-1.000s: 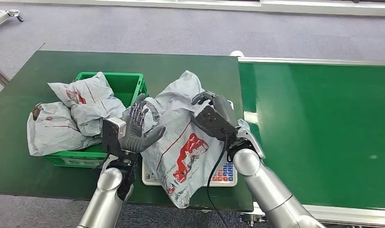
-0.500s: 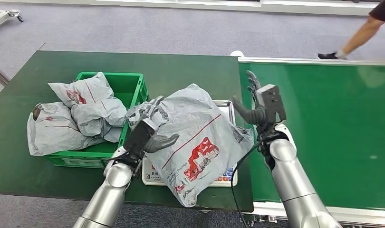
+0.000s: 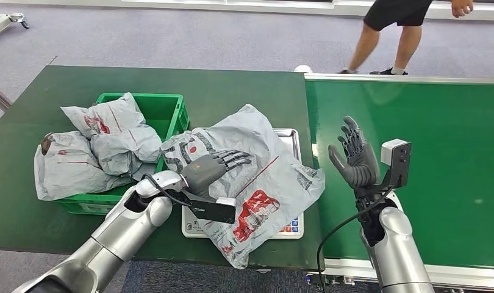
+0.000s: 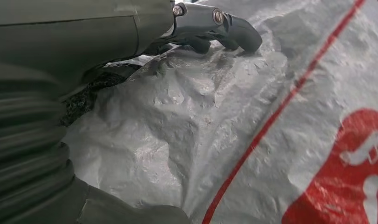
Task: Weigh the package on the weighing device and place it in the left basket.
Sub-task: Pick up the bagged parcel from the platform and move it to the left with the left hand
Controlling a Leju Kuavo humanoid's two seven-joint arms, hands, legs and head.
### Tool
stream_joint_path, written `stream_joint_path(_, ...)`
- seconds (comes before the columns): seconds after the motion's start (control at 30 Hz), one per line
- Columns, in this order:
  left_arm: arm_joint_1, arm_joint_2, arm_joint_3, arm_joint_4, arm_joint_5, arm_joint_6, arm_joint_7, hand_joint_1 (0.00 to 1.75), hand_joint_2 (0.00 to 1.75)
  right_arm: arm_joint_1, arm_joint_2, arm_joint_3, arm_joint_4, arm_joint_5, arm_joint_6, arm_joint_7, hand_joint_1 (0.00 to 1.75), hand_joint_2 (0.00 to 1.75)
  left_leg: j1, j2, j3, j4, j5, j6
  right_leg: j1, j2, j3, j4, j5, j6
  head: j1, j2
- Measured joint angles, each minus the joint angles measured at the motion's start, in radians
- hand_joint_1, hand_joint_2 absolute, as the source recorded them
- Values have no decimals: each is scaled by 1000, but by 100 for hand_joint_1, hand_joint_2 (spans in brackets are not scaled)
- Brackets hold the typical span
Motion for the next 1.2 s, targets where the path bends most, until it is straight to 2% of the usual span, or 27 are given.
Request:
stream_joint_path(0.23,-65,31,-85,43,-2,-20,-15,0,175,19,-1,-7,-32,0,1,2,0,175,0,1,0,0,0,0,0,1,0,0,1,0,0,0)
stream_joint_path(0.3,-81,37,-103,49,3,-53,-29,0,175,21,-2,-10,-36,-1,2,3,0,175,0,0,0,0,0,0,0,0,0,0,1,0,0,0)
stream_joint_path(0.33,-94,42,-117,51,12,-90,-43,29,175,22,-3,-11,-37,-2,4,5,0,175,0,0,0,0,1,0,0,0,0,0,1,0,0,0)
stream_joint_path(0.43,-154,65,-176,51,69,-246,-93,160,175,23,-5,-11,-38,-9,19,11,0,175,0,0,0,0,1,-1,0,0,0,0,1,0,0,0)
stream_joint_path(0.47,-176,73,-197,50,93,-290,-103,175,175,23,-5,-11,-39,-10,24,12,0,175,0,0,0,0,1,-1,0,0,0,0,1,0,0,0)
stream_joint_path(0.57,-239,98,-264,44,183,-365,-107,175,175,22,-5,-11,-43,-11,32,13,0,175,0,0,0,0,2,-1,0,0,0,0,2,0,0,0)
stream_joint_path(0.7,-307,133,-330,22,323,-391,-76,175,175,20,-5,-11,-43,-12,30,9,0,175,0,0,0,0,2,-1,0,0,0,0,2,0,0,0)
stream_joint_path(0.87,-365,167,-360,-18,406,-405,-44,175,175,23,-7,-11,-44,-16,27,1,0,175,0,0,0,0,2,-1,0,0,0,0,2,0,0,0)
stream_joint_path(1.07,-387,187,-385,-51,429,-403,-23,175,175,24,-8,-11,-44,-19,27,-3,0,175,0,0,0,0,2,-1,0,0,0,0,2,0,0,0)
stream_joint_path(1.2,-428,219,-395,-122,503,-403,45,175,175,29,-11,-11,-44,-30,32,-11,0,175,0,0,0,0,3,-1,0,0,0,0,2,0,0,0)
